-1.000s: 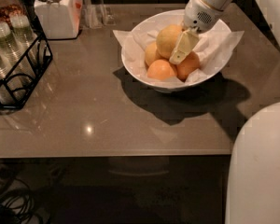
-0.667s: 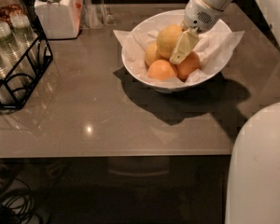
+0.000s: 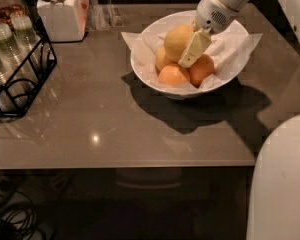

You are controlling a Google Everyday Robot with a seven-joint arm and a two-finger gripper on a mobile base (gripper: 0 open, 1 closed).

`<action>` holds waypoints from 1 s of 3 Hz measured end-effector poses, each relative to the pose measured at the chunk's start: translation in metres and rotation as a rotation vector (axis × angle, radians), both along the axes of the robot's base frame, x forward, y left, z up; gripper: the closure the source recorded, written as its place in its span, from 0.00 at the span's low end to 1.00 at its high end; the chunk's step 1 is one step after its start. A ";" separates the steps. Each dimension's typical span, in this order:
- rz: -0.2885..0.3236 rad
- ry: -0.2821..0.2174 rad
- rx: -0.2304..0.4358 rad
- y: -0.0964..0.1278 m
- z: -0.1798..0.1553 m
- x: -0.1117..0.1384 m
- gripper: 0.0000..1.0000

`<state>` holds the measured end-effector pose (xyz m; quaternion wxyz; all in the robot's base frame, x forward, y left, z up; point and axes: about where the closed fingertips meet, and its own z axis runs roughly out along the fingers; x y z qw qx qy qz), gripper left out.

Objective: Pick orange from white bowl

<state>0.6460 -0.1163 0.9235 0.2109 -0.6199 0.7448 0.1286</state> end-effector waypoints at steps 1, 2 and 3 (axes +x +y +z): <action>0.008 -0.056 0.078 -0.010 0.028 -0.027 1.00; -0.018 -0.122 0.181 -0.029 0.053 -0.074 1.00; -0.078 -0.160 0.249 -0.051 0.056 -0.123 1.00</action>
Offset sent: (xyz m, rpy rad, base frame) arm -0.1535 -0.0863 0.0634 0.3078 -0.1795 -0.1129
